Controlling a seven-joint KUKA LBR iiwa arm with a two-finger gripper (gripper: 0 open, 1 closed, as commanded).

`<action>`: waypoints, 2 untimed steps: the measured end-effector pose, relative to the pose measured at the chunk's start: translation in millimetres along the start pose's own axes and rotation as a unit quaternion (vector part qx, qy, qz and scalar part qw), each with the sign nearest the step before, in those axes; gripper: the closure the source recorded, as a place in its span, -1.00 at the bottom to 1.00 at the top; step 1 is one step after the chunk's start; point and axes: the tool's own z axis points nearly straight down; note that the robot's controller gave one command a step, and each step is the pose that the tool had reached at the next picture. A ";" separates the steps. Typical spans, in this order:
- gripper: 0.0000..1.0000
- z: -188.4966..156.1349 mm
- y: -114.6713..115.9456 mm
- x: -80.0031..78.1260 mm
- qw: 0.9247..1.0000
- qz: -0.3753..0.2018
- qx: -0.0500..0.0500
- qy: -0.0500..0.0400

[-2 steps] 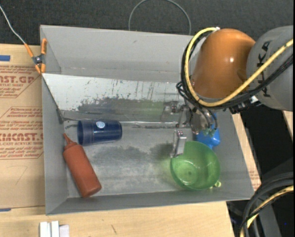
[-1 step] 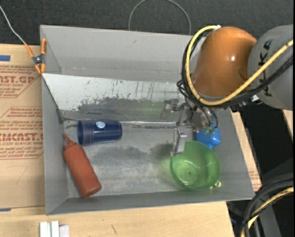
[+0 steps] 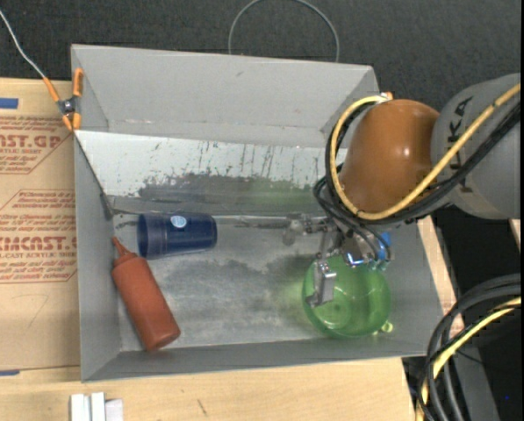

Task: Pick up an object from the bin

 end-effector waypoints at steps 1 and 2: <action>-1.00 60.0 2.1 9.2 0.999 -0.046 -0.001 0.002; -1.00 95.4 -44.6 0.8 1.000 0.023 0.000 -0.001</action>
Offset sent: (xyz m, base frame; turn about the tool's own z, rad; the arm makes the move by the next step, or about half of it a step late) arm 0.0065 -0.0494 -0.0987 0.0590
